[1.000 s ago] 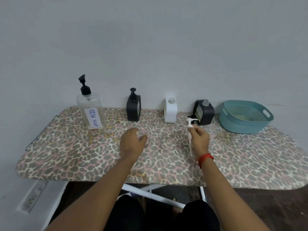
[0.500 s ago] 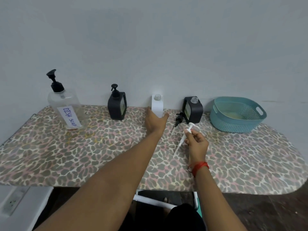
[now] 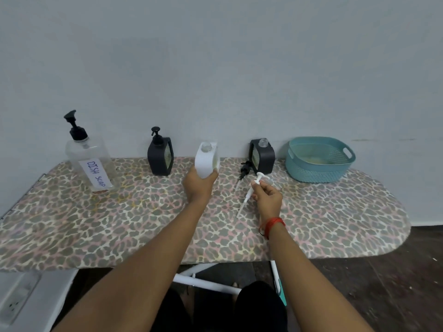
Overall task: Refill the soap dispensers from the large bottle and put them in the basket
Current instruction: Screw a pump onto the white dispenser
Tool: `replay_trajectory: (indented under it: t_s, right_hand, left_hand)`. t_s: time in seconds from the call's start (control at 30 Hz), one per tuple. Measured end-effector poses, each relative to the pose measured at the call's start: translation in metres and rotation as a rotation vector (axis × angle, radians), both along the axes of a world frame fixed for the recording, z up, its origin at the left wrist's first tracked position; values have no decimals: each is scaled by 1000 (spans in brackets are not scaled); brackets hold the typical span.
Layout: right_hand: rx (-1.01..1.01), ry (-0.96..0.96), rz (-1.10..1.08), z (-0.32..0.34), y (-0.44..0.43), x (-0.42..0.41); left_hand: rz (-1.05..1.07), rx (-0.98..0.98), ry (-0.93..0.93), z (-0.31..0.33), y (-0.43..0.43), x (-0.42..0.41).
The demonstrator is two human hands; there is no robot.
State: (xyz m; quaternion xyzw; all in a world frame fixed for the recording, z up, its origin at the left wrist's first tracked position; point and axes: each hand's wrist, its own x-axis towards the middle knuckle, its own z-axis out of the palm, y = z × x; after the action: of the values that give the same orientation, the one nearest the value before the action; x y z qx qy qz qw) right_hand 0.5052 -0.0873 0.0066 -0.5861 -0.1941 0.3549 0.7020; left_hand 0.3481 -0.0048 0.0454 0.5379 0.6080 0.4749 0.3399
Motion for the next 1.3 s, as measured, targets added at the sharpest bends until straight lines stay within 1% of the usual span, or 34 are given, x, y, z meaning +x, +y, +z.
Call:
replay_trajectory:
  t_s: [0.1, 0.17, 0.23, 0.4, 0.5, 0.7, 0.83, 1.03, 1.2, 1.3]
  right_hand:
    - [-31, 47, 39, 17, -6, 0]
    - [21, 40, 71, 40, -12, -4]
    - [144, -5, 107, 77, -15, -11]
    - [532, -183, 183, 203, -34, -46]
    - [637, -272, 263, 253, -52, -66]
    - [562, -463, 353, 271, -74, -85]
    - [551, -532, 382, 281, -85, -89]
    - [602, -585, 372, 303, -89, -87]
    - [538, -656, 376, 293, -85, -92]
    - [474, -692, 424, 277, -84, -98]
  left_hand:
    - [-65, 22, 33, 15, -30, -27]
    - [-108, 43, 64, 26, -49, -46]
    - [-156, 55, 76, 36, -67, -61]
    - [-235, 123, 100, 67, -109, -87]
    - [-249, 160, 107, 87, -128, -94]
    - [-267, 249, 123, 124, -148, -107]
    - [-281, 276, 136, 134, -153, -116]
    - [-287, 261, 123, 135, -161, -123]
    - [-294, 270, 139, 135, -160, -121]
    - [-286, 295, 138, 140, -162, -120]
